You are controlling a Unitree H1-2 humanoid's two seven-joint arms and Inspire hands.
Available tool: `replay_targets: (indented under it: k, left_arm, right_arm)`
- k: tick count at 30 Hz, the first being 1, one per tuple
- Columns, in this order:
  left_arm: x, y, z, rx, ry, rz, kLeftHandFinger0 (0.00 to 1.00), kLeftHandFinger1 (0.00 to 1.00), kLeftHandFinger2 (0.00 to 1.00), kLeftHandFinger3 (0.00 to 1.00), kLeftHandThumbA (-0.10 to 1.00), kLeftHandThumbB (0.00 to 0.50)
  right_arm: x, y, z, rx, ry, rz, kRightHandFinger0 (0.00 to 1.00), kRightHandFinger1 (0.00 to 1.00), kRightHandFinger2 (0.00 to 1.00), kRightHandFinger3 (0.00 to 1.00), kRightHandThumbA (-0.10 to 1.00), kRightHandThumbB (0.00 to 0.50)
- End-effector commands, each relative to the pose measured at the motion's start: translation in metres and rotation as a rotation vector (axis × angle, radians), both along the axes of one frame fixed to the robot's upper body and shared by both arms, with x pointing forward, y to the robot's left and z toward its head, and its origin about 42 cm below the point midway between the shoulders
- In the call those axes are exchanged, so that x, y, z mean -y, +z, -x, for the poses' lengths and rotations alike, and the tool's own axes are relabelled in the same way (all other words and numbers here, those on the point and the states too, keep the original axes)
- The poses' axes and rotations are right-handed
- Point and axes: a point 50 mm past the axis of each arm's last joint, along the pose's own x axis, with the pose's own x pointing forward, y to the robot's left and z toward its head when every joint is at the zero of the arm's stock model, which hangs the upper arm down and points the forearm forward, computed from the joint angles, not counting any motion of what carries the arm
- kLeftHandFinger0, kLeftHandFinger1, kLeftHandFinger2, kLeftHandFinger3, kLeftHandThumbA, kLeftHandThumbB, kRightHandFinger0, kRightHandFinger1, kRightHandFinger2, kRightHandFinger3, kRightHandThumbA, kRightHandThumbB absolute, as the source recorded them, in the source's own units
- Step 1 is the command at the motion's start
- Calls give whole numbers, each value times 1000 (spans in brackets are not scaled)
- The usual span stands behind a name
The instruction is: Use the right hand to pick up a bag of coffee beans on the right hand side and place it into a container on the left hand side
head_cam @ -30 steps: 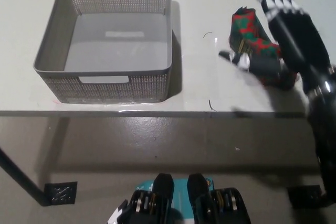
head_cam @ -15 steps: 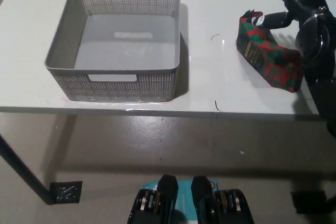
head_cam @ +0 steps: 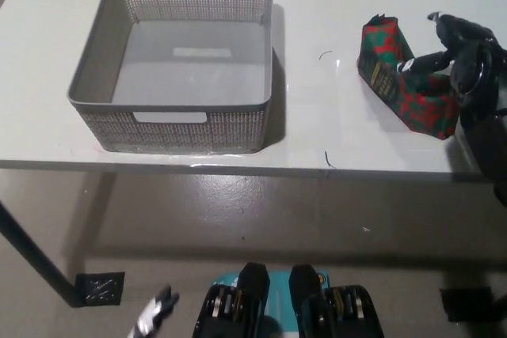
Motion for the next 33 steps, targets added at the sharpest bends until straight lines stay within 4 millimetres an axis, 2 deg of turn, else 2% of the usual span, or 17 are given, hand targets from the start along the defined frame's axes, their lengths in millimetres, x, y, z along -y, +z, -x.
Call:
replay_targets:
  k: [1,3,7,8,12,15,22,25,31,33]
  left_arm:
    - [12,16,-40,71,-20,12,1000,1000,1000,1000,1000,234]
    - [15,23,-62,87,-32,3,1000,1000,1000,1000,1000,241]
    - [25,39,-105,108,-55,-4,1000,1000,1000,1000,1000,256]
    - [27,43,-114,104,-56,1,1000,1000,1000,1000,1000,270]
    - [34,60,-147,97,-75,23,1000,1000,1000,1000,1000,378]
    - [39,67,-162,91,-88,16,1000,1000,1000,1000,1000,427]
    - [47,73,-172,78,-120,32,1000,1000,1000,1000,1000,497]
    - [50,73,-169,78,-128,41,1000,1000,1000,1000,1000,500]
    - [53,73,-162,103,-131,63,1000,1000,1000,1000,1000,500]
    - [52,74,-158,117,-129,72,1000,1000,1000,1000,1000,500]
  right_arm:
    - [1,21,-4,78,-12,-31,1000,1000,1000,1000,955,500]
    - [1,15,-3,69,-11,-36,1000,1000,1000,1000,1000,500]
    - [1,11,-2,68,-5,-50,1000,1000,1000,1000,1000,500]
    - [-1,10,-2,67,-4,-57,1000,1000,1000,1000,1000,500]
    - [-9,9,-1,60,19,-74,1000,1000,1000,1000,1000,500]
    - [-14,7,1,53,36,-92,1000,1000,1000,1000,1000,497]
    - [-18,-7,2,8,24,-147,1000,1000,1000,1000,970,500]
    - [-19,-21,-4,-27,-9,-165,1000,1000,1000,1000,879,494]
    - [-23,-45,-8,-111,-21,-117,1000,1000,1000,1000,871,500]
    - [-23,-59,-10,-167,-29,-90,1000,1000,1000,1000,845,500]
